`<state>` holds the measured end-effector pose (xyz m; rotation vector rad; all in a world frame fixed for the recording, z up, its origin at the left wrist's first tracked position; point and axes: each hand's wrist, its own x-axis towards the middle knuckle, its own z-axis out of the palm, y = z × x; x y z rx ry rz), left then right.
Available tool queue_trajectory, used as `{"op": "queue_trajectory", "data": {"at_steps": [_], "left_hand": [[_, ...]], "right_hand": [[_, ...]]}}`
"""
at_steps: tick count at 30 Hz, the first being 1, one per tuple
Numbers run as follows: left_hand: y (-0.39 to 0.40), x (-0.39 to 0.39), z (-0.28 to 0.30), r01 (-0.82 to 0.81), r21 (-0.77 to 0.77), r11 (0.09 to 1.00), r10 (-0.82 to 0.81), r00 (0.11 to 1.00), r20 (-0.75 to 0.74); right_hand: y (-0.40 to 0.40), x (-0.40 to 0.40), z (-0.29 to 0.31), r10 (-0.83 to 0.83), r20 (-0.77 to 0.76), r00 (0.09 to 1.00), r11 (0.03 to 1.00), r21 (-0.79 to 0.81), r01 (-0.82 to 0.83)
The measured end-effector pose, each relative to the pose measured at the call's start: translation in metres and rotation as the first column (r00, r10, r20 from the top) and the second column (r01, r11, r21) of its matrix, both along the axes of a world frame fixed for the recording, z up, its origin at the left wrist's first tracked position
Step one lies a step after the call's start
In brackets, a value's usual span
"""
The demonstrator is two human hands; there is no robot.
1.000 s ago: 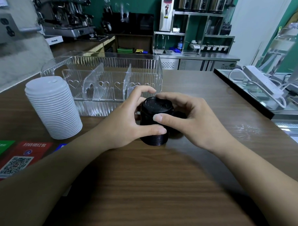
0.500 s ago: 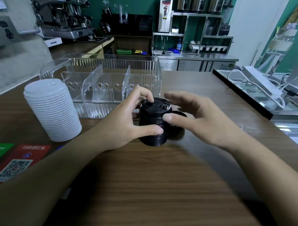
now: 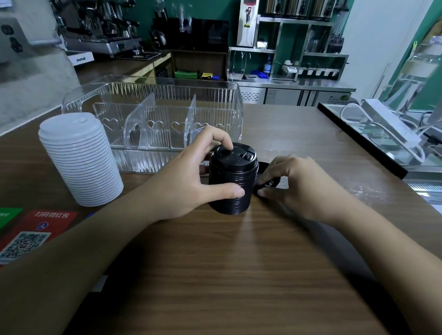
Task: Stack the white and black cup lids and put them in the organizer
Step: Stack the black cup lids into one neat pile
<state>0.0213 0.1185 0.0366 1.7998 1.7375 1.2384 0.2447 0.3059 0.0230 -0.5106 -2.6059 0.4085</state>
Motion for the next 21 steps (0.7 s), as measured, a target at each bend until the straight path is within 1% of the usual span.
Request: {"op": "queue_trajectory", "data": {"at_steps": [3, 9, 12, 15, 17, 19, 21], "left_hand": [[-0.001, 0.0, 0.0, -0.003, -0.001, 1.0, 0.003, 1.0, -0.003], [-0.001, -0.001, 0.0, -0.01, 0.007, 1.0, 0.01, 1.0, -0.01], [0.0, -0.001, 0.0, -0.009, 0.005, 1.0, 0.009, 1.0, -0.016], [0.0, -0.001, -0.001, -0.01, 0.007, 1.0, 0.01, 1.0, -0.016], [0.0, -0.002, -0.001, -0.008, 0.013, 1.0, 0.008, 1.0, -0.017], [0.001, -0.002, -0.001, -0.006, 0.016, 1.0, 0.006, 1.0, -0.019], [0.001, -0.002, -0.001, -0.005, 0.013, 1.0, 0.005, 1.0, -0.022]], "right_hand": [[0.001, -0.004, -0.004, -0.015, -0.006, 1.0, 0.997, 0.075, 0.016], [-0.002, -0.006, -0.001, -0.093, 0.04, 0.995, 0.987, 0.135, 0.087], [-0.004, -0.005, 0.0, -0.101, 0.058, 0.993, 0.993, 0.062, 0.097], [-0.008, -0.003, 0.005, -0.111, 0.017, 0.994, 0.988, -0.102, 0.112], [-0.01, -0.002, 0.009, -0.081, 0.006, 0.997, 0.98, -0.18, 0.081], [-0.011, -0.001, 0.011, -0.058, -0.014, 0.998, 0.976, -0.213, 0.054], [-0.01, 0.001, 0.012, -0.068, -0.049, 0.996, 0.976, -0.212, 0.056]]}}
